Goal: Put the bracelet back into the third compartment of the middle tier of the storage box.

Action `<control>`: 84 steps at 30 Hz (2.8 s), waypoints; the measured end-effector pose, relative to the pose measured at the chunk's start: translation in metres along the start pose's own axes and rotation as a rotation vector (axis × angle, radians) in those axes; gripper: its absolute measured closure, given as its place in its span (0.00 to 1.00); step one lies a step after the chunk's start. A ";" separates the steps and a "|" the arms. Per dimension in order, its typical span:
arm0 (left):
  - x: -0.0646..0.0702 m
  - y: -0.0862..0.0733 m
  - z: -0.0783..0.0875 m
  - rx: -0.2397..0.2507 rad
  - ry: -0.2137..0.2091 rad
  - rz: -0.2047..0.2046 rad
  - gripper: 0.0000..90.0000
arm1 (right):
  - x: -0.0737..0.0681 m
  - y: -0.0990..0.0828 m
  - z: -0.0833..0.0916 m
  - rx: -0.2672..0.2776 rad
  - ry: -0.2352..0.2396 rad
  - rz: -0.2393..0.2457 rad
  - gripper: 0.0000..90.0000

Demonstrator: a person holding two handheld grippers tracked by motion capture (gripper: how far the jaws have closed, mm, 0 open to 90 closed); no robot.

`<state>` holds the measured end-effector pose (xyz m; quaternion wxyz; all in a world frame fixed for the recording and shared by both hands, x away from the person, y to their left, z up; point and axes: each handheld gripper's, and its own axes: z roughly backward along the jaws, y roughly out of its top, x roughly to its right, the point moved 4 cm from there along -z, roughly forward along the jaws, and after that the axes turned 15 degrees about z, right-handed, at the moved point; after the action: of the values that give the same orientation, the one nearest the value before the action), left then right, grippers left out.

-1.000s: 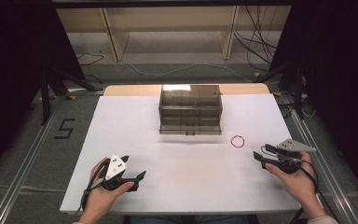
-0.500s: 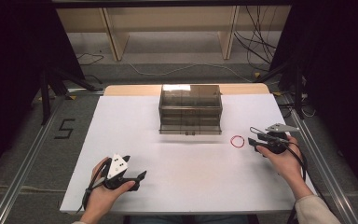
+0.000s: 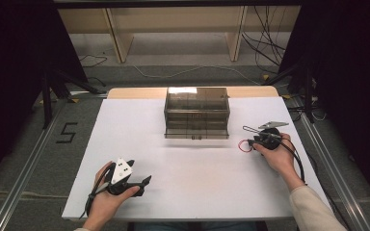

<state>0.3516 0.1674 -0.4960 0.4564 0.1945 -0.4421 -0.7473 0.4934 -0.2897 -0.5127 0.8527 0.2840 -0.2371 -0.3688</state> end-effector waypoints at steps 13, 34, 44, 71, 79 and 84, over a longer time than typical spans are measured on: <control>0.001 0.000 0.000 -0.001 0.000 -0.009 0.21 | -0.001 -0.001 -0.001 -0.004 -0.007 -0.097 0.92; 0.001 0.001 -0.001 0.001 0.007 -0.020 0.21 | 0.000 -0.002 -0.002 0.008 -0.014 -0.172 1.00; 0.001 0.001 0.000 -0.002 0.012 -0.028 0.21 | 0.000 -0.002 -0.001 0.009 -0.014 -0.187 1.00; 0.001 0.001 -0.001 -0.001 0.014 -0.035 0.22 | 0.001 0.011 0.017 0.092 -0.037 -0.180 1.00; 0.001 0.001 -0.001 -0.001 0.015 -0.036 0.22 | 0.001 0.016 0.022 0.112 -0.047 -0.167 1.00; 0.001 0.001 -0.001 -0.001 0.014 -0.036 0.22 | 0.002 0.018 0.024 0.122 -0.051 -0.169 1.00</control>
<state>0.3525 0.1661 -0.4958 0.4461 0.2074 -0.4349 -0.7542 0.4886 -0.2879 -0.4825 0.7933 0.3447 -0.2561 -0.4315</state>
